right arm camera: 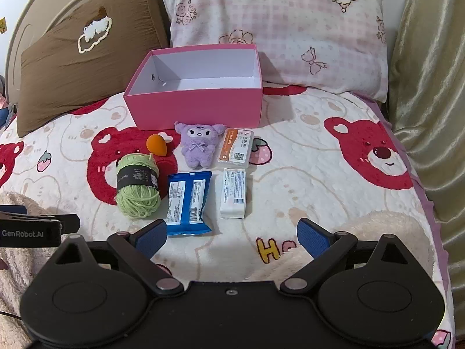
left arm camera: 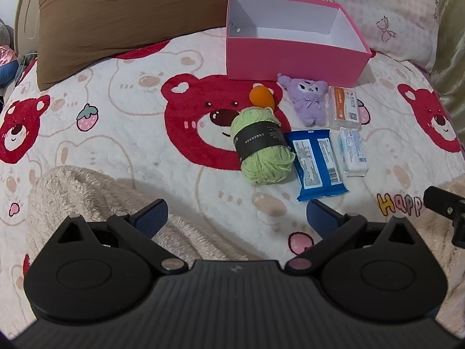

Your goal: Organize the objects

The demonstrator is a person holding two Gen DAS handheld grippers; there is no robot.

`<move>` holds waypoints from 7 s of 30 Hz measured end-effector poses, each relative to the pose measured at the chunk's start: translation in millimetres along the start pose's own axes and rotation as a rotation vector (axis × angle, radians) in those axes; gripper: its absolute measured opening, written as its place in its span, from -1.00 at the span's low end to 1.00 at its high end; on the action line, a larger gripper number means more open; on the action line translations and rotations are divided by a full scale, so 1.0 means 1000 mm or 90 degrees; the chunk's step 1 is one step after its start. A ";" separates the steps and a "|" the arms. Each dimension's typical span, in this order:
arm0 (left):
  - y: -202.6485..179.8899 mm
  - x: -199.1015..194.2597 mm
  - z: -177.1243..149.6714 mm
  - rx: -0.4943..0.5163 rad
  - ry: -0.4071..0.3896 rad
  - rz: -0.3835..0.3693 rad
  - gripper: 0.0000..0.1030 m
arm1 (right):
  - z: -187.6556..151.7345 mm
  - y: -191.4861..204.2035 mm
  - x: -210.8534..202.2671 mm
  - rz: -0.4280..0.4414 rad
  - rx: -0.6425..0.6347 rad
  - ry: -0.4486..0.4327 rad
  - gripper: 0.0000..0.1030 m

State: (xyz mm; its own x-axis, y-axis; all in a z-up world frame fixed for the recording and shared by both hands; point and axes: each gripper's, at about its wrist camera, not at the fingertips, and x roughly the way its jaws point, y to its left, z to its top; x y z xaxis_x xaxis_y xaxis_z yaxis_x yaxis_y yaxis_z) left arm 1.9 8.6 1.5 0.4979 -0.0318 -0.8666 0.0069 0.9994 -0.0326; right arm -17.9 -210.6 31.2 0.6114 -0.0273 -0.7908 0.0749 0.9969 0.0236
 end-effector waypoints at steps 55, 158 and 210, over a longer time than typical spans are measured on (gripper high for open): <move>0.002 0.008 -0.004 -0.013 0.013 0.006 1.00 | -0.002 0.008 0.007 -0.007 -0.009 0.013 0.90; 0.066 0.192 0.073 -0.177 0.116 -0.237 0.66 | 0.031 0.110 0.187 0.296 -0.125 0.078 0.83; 0.018 0.096 0.071 -0.131 -0.034 -0.264 0.06 | 0.034 0.099 0.131 0.221 -0.141 -0.006 0.15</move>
State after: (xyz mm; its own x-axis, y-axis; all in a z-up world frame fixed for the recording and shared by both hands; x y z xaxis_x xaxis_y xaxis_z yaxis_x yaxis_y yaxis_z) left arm 111.0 24.0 -46.7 0.5336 -0.4224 -0.7327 0.0452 0.8794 -0.4740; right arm 96.0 -117.8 -49.0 0.5779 0.3144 -0.7531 -0.3083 0.9385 0.1553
